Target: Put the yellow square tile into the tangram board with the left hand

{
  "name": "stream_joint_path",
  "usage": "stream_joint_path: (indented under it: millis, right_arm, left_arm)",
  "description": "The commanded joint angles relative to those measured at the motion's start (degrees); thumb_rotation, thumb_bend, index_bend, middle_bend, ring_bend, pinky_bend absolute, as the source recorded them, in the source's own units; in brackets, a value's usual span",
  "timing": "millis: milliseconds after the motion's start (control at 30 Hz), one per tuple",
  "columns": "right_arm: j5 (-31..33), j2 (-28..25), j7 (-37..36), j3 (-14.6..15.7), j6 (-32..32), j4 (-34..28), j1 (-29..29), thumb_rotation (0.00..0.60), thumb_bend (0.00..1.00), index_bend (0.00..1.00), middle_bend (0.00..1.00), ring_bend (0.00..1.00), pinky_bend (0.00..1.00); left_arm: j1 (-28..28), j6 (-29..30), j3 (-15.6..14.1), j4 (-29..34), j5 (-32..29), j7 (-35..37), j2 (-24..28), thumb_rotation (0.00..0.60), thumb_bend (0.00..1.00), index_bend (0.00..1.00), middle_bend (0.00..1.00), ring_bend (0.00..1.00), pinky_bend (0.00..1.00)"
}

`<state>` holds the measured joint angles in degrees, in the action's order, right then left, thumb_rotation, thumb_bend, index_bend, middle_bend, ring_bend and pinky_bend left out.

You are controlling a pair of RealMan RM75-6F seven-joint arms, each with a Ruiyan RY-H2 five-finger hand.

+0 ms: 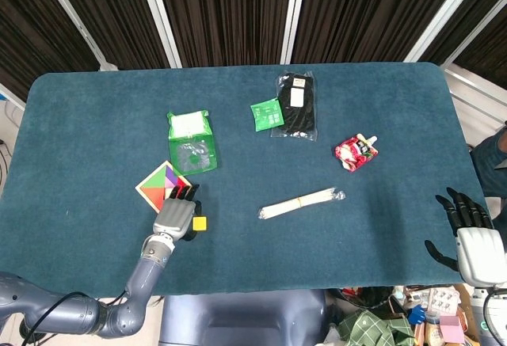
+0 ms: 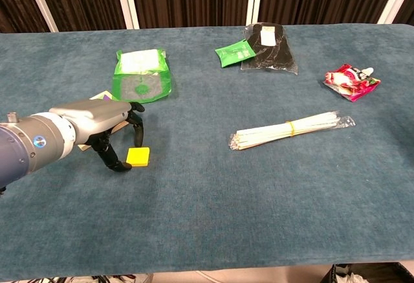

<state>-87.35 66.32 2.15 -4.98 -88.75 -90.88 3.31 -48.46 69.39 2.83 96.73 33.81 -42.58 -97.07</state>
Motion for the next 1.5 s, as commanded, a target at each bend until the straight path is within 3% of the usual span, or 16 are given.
stream_joint_path:
  millis: [33, 633, 867, 1033, 1233, 1500]
  right_arm:
    - [0.04, 0.00, -0.01, 0.00, 0.03, 0.02, 0.01, 0.600, 0.16, 0.15, 0.04, 0.07, 0.13]
    - [0.32, -0.17, 0.33, 0.03, 0.37, -0.14, 0.07, 0.600, 0.16, 0.15, 0.04, 0.07, 0.13]
    - [0.31, -0.21, 0.21, 0.05, 0.36, -0.18, 0.07, 0.600, 0.16, 0.15, 0.04, 0.07, 0.13]
    - [0.37, -0.24, 0.04, 0.04, 0.38, -0.26, 0.06, 0.600, 0.16, 0.15, 0.04, 0.07, 0.13]
    - [0.19, -0.17, 0.17, 0.07, 0.14, -0.23, -0.02, 0.600, 0.16, 0.15, 0.04, 0.07, 0.13]
    - [0.39, -0.06, 0.45, 0.03, -0.03, -0.36, -0.14, 0.600, 0.16, 0.15, 0.04, 0.07, 0.13]
  left_arm:
    - [0.10, -0.20, 0.31, -0.19, -0.03, -0.34, -0.21, 0.600, 0.25, 0.43, 0.00, 0.00, 0.00]
    - [0.72, -0.32, 1.48, -0.99, 0.37, -2.86, -1.59, 0.600, 0.26, 0.45, 0.00, 0.00, 0.00]
    - [1.09, -0.32, 1.72, -1.64, 0.14, -3.54, -1.87, 0.600, 0.37, 0.48, 0.00, 0.00, 0.00]
    - [1.34, -0.37, 2.23, -1.49, 0.12, -3.58, -1.35, 0.600, 0.38, 0.48, 0.00, 0.00, 0.00]
    - [1.12, -3.50, 4.51, 0.07, 1.70, -0.55, 2.01, 0.600, 0.40, 0.47, 0.00, 0.00, 0.00]
    - [1.02, -13.86, 7.38, -1.45, 3.56, 8.19, 10.42, 0.600, 0.40, 0.47, 0.00, 0.00, 0.00]
